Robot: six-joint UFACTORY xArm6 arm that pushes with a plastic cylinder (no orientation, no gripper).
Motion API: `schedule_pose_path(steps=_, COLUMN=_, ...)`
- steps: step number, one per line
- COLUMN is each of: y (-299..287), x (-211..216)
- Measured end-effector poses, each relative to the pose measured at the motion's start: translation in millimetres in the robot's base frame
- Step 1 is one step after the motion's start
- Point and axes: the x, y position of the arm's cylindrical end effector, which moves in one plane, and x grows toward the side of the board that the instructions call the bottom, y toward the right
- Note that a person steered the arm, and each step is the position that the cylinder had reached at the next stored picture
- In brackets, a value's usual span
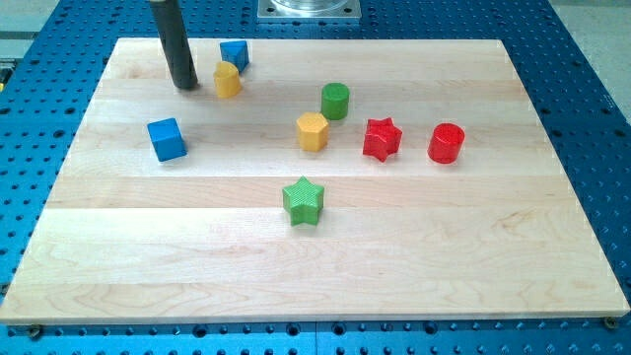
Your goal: Push hexagon towards bottom
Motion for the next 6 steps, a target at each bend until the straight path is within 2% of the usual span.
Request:
schedule_pose_path(steps=1, y=69, x=-5)
schedule_pose_path(steps=3, y=79, x=114)
schedule_pose_path(steps=5, y=143, x=64)
schedule_pose_path(steps=6, y=171, x=94)
